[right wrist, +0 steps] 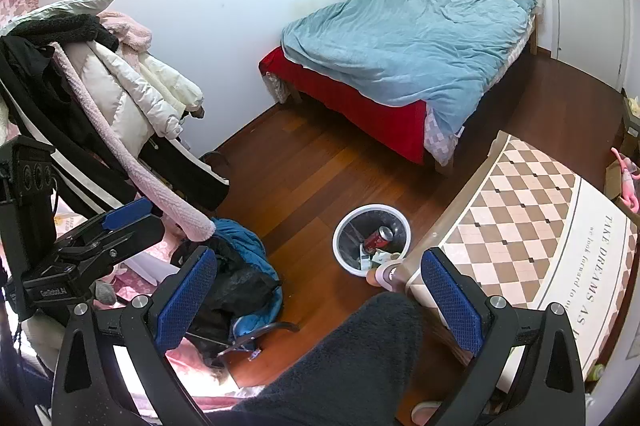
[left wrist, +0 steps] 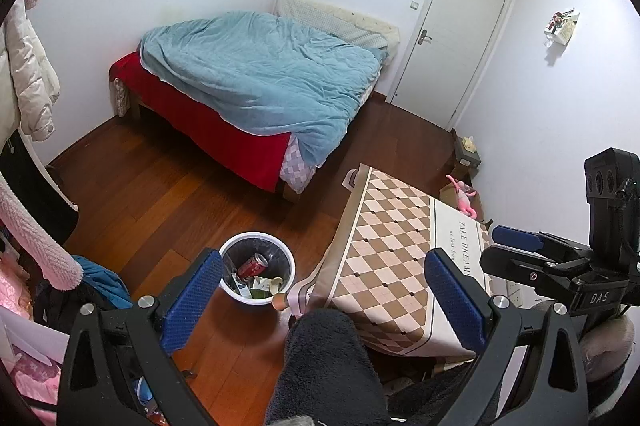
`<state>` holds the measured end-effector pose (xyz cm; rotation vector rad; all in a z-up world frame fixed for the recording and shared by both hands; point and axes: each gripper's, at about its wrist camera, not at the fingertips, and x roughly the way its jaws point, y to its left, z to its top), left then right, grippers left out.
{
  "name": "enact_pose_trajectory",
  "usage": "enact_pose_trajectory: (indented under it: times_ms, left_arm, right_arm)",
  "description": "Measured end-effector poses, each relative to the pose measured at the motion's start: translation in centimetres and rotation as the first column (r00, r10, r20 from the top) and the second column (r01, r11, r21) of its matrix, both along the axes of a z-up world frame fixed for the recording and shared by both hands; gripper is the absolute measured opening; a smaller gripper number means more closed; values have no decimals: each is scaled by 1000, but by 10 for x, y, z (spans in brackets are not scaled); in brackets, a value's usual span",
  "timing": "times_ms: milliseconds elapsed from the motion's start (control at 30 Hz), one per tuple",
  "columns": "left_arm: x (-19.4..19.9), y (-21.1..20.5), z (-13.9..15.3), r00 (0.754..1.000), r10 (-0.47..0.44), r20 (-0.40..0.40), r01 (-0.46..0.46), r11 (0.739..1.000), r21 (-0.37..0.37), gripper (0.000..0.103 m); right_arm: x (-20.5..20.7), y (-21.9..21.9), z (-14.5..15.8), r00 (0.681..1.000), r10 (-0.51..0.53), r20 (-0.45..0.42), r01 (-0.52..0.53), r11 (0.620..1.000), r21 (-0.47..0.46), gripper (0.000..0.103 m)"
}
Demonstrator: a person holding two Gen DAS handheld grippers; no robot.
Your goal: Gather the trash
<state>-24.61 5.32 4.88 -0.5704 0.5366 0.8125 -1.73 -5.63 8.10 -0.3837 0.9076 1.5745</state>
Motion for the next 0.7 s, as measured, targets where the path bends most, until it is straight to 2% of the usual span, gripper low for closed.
enact_pose_trajectory:
  times_ms: [700]
  left_arm:
    - [-4, -1, 6, 1000, -19, 20, 19, 1000, 3, 103]
  right_arm:
    - [5, -5, -1, 1000, 8, -7, -8, 1000, -4, 103]
